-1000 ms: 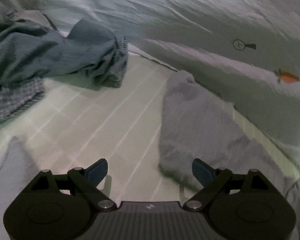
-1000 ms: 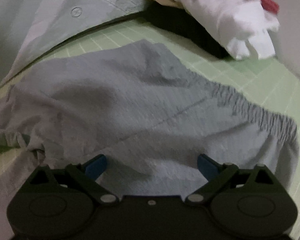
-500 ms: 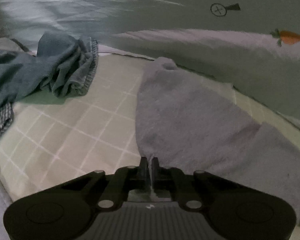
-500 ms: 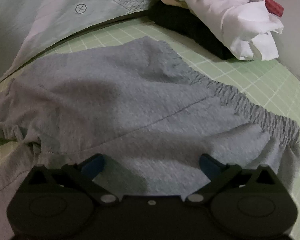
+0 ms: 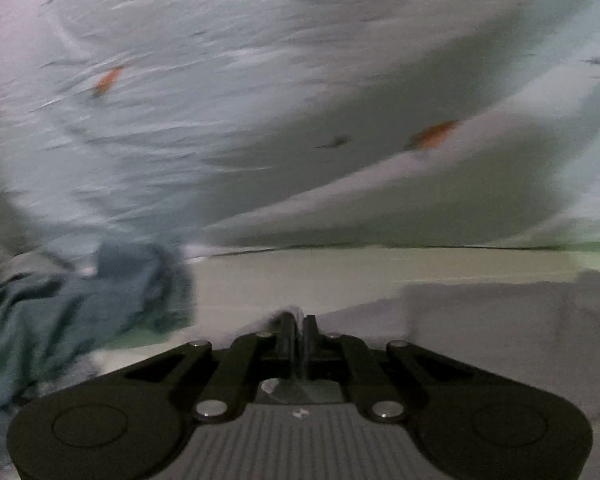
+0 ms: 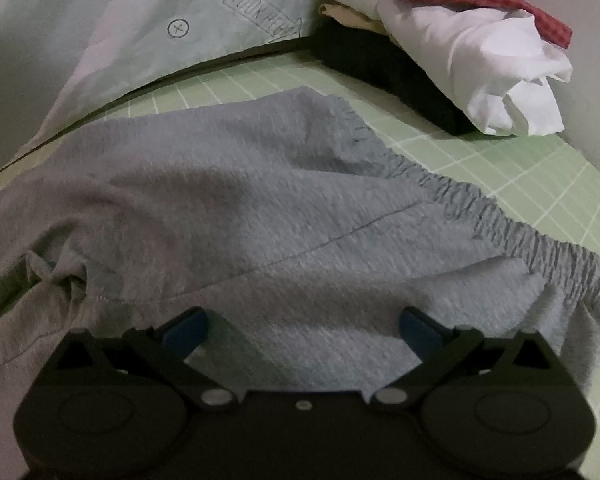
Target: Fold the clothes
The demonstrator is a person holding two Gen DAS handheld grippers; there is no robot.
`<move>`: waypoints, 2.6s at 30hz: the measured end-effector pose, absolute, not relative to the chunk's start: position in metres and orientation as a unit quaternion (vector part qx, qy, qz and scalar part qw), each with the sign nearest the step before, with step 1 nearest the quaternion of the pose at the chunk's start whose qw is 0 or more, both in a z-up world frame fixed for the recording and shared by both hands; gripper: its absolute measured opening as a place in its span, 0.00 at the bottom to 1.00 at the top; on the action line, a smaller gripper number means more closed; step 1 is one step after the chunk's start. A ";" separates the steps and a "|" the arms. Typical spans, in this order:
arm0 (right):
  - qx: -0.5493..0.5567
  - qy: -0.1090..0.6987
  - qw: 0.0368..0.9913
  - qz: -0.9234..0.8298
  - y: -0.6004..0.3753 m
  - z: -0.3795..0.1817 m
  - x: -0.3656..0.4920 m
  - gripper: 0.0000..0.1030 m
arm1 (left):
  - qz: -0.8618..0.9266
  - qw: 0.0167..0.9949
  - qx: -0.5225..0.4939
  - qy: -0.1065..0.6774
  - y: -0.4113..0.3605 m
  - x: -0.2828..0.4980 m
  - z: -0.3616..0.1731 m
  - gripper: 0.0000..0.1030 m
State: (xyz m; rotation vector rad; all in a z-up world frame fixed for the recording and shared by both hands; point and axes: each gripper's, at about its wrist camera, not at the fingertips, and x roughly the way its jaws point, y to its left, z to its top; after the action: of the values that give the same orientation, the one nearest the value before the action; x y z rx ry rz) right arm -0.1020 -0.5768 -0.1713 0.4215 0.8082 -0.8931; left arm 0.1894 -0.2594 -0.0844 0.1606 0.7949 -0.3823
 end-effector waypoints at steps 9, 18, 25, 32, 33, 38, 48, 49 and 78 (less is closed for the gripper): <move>0.190 0.371 0.810 -0.412 -0.575 -0.173 -0.105 1.00 | -0.234 0.866 0.037 0.440 -0.271 0.147 -0.099 0.19; 0.186 0.363 0.813 -0.416 -0.571 -0.175 -0.107 1.00 | -0.102 0.884 -0.070 0.451 -0.176 0.146 -0.099 0.19; 0.185 0.363 0.812 -0.418 -0.570 -0.174 -0.106 1.00 | -0.070 0.886 -0.040 0.457 -0.151 0.163 -0.112 0.15; 0.188 0.360 0.808 -0.427 -0.569 -0.175 -0.104 1.00 | -0.050 0.877 -0.019 0.477 -0.158 0.188 -0.124 0.28; 0.188 0.359 0.807 -0.428 -0.569 -0.175 -0.103 1.00 | -0.045 0.876 -0.010 0.479 -0.159 0.191 -0.125 0.28; 0.190 0.358 0.805 -0.432 -0.568 -0.175 -0.102 1.00 | -0.038 0.879 0.012 0.474 -0.157 0.200 -0.126 0.51; 0.198 0.339 0.792 -0.467 -0.557 -0.177 -0.100 1.00 | -0.099 0.876 0.033 0.472 -0.144 0.222 -0.130 0.04; 0.199 0.336 0.790 -0.472 -0.556 -0.178 -0.100 1.00 | -0.107 0.876 0.039 0.468 -0.143 0.224 -0.126 0.04; 0.214 0.322 0.763 -0.518 -0.545 -0.180 -0.094 1.00 | -0.056 0.875 -0.116 0.467 -0.103 0.256 -0.128 0.51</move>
State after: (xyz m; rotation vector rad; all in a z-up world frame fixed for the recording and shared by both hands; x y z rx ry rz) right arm -0.0938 -0.5453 -0.1798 0.4662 0.7002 -1.1259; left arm 0.2558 -0.1029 -0.1278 -0.2416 0.9754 -0.1160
